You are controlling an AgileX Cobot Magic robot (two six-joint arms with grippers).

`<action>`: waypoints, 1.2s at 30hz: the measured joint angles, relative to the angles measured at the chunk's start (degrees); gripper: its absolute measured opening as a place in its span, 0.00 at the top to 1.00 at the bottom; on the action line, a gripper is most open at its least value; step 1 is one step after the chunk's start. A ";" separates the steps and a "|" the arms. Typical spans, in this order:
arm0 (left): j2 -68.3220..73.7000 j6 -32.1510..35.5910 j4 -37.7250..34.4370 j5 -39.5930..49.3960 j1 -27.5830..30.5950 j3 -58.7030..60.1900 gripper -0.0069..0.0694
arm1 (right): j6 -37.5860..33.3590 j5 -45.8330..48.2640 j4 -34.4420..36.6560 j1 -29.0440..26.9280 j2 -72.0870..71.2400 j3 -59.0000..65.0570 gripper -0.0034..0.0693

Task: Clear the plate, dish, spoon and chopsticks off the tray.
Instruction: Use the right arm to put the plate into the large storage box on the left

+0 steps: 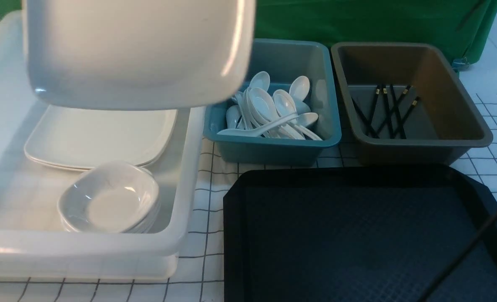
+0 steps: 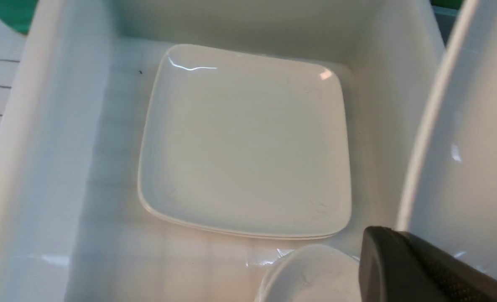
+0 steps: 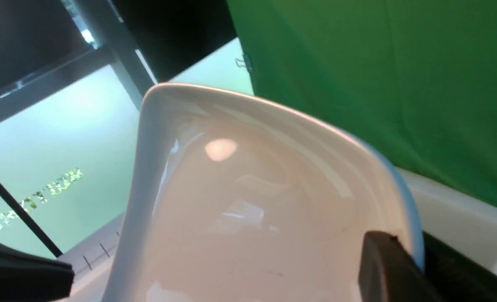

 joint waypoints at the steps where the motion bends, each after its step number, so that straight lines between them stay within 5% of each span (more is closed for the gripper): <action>1: -0.22 0.00 -0.07 0.06 0.48 0.00 0.91 | 0.05 -1.05 0.12 1.04 1.11 -1.22 0.91; 16: -7.00 -4.14 6.88 2.36 3.59 0.00 0.91 | -4.54 -28.33 0.26 10.10 16.82 -4.20 0.91; 36: -7.05 -1.35 3.45 3.15 3.65 0.84 0.91 | -9.38 -37.05 0.45 10.76 25.41 -4.20 0.91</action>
